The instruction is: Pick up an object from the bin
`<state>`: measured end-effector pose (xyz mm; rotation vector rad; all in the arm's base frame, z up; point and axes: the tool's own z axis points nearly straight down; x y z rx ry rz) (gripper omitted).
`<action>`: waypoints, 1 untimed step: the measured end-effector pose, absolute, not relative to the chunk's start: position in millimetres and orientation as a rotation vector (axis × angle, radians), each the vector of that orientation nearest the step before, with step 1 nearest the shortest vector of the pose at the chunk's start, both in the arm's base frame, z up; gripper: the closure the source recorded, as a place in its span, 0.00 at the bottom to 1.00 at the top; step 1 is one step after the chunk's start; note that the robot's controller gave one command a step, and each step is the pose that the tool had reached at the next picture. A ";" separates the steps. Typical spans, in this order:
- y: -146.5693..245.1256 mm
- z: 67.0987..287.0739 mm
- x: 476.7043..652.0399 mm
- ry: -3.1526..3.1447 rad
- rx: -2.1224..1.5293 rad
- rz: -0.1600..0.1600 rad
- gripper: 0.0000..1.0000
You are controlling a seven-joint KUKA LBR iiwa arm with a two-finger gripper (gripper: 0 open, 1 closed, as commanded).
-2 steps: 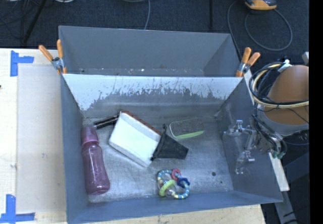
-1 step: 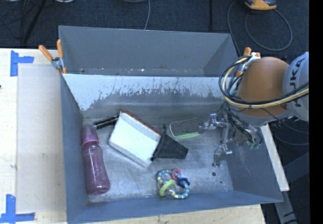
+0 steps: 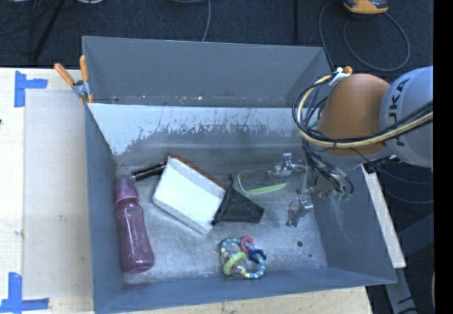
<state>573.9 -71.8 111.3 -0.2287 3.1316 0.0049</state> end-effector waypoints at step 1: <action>-27.1 124.7 586.3 3.107 -0.464 -0.001 0.00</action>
Offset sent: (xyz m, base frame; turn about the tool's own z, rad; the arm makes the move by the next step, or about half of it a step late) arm 0.0115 0.0512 -0.0413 0.0203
